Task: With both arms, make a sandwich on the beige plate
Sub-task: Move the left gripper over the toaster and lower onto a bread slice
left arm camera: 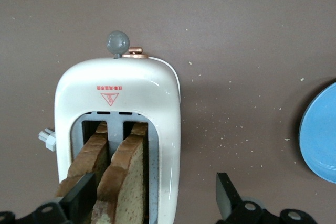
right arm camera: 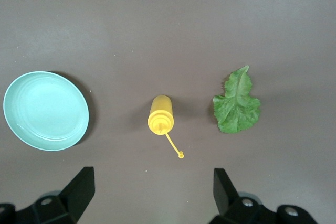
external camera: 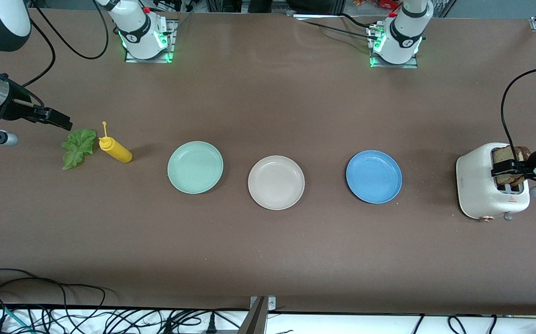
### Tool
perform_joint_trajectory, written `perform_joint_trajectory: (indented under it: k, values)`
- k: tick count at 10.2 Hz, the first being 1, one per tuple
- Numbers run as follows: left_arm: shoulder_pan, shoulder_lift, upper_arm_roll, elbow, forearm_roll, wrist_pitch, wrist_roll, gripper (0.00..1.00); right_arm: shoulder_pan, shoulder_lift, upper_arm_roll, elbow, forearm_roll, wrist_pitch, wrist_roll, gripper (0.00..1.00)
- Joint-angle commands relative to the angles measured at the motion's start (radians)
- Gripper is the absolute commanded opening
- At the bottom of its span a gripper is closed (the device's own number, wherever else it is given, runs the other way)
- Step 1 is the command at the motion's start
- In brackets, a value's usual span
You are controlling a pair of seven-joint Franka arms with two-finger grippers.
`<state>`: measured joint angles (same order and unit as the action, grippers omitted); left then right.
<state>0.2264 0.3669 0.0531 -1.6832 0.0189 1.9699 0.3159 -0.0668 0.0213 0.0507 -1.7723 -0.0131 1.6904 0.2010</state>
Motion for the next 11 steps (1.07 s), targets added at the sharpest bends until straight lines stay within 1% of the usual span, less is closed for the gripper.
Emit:
perform_joint_trajectory:
  k: [1, 8, 9, 11]
  values:
    - [0.025, -0.022, -0.009, -0.052, -0.025, 0.047, 0.038, 1.00, 0.001, 0.000, -0.002, 0.005, 0.013, 0.002, 0.005, 1.00]
    - [0.034, -0.023, -0.009, -0.070, -0.025, 0.063, 0.058, 1.00, -0.001, 0.002, -0.005, 0.005, 0.013, 0.005, 0.003, 1.00]
    - [0.036, -0.019, -0.009, -0.066, -0.027, 0.064, 0.092, 1.00, -0.001, 0.002, -0.005, 0.005, 0.013, 0.005, 0.003, 1.00]
    - [0.047, -0.010, -0.009, -0.063, -0.027, 0.098, 0.101, 1.00, -0.001, 0.002, -0.005, 0.005, 0.015, 0.005, 0.003, 1.00]
